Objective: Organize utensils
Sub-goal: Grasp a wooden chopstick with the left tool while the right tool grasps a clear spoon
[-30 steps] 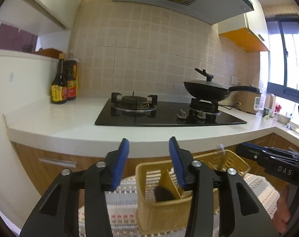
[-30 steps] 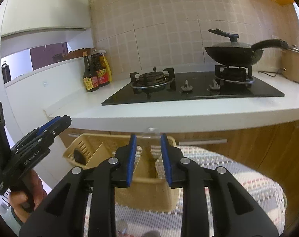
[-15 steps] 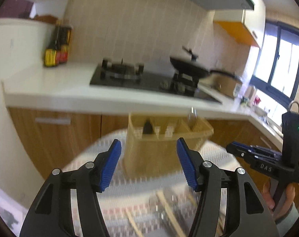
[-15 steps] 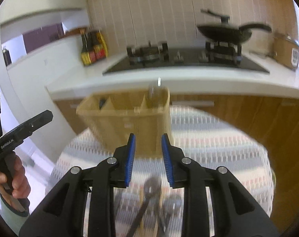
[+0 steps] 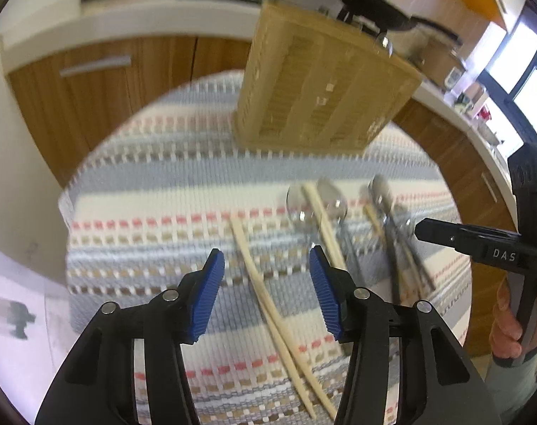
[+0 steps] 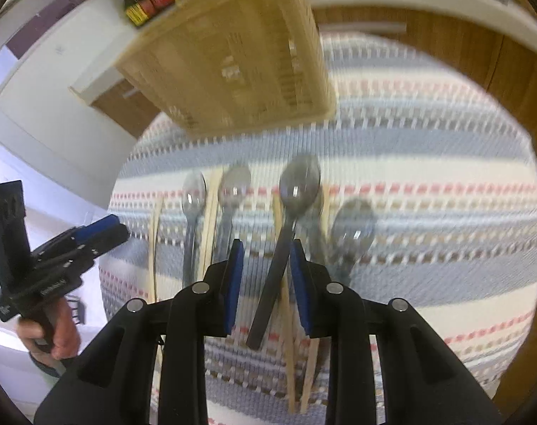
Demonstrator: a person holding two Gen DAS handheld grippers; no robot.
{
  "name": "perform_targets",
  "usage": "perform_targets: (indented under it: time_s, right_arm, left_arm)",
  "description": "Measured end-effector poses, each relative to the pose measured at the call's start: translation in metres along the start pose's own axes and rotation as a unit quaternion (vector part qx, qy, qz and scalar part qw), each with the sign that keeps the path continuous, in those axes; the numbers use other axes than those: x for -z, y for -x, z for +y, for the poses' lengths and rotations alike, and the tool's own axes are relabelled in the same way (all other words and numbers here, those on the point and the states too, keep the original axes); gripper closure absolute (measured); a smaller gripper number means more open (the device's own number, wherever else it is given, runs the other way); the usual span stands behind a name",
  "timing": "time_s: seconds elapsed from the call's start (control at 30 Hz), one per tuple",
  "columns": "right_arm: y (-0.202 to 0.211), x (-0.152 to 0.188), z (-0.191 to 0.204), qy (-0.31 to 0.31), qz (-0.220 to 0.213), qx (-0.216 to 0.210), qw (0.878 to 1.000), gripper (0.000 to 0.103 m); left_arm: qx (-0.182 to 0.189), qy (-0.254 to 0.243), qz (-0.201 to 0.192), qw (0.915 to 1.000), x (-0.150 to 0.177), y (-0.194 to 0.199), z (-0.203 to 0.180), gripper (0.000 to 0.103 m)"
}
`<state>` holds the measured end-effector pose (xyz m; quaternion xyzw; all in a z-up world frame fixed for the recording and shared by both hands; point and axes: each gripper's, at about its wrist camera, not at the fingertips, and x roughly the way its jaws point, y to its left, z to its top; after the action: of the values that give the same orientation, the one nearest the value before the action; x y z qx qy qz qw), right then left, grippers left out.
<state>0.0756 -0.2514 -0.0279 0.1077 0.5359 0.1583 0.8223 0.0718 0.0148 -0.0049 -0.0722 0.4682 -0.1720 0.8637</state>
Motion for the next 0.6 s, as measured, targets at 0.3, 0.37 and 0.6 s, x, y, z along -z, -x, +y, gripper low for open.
perform_targets:
  time_s: [0.3,0.37,0.6]
  right_arm:
    - [-0.025,-0.001,-0.006,-0.025,0.039,0.015,0.999,0.079]
    - [-0.028,-0.002,-0.007,-0.027,0.039,0.022,0.999,0.079]
    - [-0.039,-0.006,-0.007,-0.021,0.041,0.042,0.998,0.082]
  left_arm:
    - [0.004,0.016,0.036,0.9992,0.007,-0.020,0.006,0.062]
    - [-0.001,0.013,0.042,0.9990,0.007,-0.024,0.004,0.063]
    - [-0.041,-0.005,0.050,0.9979,0.005,-0.039,-0.013,0.071]
